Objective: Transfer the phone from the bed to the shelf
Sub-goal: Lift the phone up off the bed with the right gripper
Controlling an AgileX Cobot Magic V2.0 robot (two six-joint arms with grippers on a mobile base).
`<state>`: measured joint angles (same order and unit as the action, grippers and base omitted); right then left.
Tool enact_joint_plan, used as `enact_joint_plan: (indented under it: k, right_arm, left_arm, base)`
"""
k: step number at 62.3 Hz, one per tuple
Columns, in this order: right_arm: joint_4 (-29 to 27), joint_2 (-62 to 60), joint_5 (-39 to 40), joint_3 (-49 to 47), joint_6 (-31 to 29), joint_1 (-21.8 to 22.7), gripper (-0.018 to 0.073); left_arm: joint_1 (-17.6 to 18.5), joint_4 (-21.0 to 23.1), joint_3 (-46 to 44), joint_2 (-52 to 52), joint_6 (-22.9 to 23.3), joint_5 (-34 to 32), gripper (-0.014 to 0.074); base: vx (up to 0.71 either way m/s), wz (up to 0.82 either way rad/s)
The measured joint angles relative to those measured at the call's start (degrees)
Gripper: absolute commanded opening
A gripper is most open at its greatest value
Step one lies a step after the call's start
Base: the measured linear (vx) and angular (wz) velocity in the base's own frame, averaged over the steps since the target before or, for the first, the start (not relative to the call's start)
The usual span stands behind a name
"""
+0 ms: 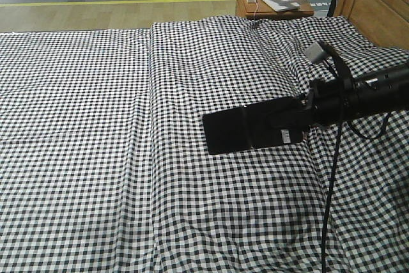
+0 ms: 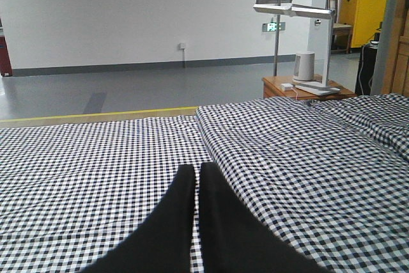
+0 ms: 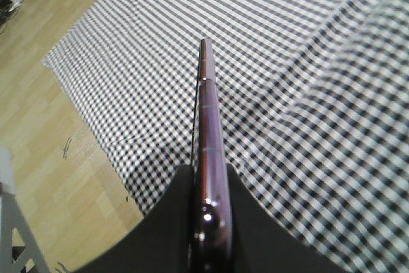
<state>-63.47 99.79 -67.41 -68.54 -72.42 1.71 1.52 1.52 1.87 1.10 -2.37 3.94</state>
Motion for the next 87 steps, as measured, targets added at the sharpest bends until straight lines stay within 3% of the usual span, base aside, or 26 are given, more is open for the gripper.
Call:
enact_joint_plan:
  k: [26,47,87]
  right_arm:
    - [-0.3,-12.4,-1.2,0.1,3.0,-13.2,-0.0003]
    - [-0.2,-18.9,-2.2,0.1,4.7,-21.1,-0.0003]
    - [-0.1,-21.5,-2.5,0.3,5.9,-22.4,-0.0003]
  left_arm:
    - [0.0,0.0,0.0,0.0,0.0,0.0,0.0001]
    - [0.0,0.0,0.0,0.0,0.0,0.0,0.0001]
    - [0.0,0.0,0.0,0.0,0.0,0.0,0.0001]
  base:
    - [0.00,0.00]
    - [0.00,0.00]
    - [0.00,0.00]
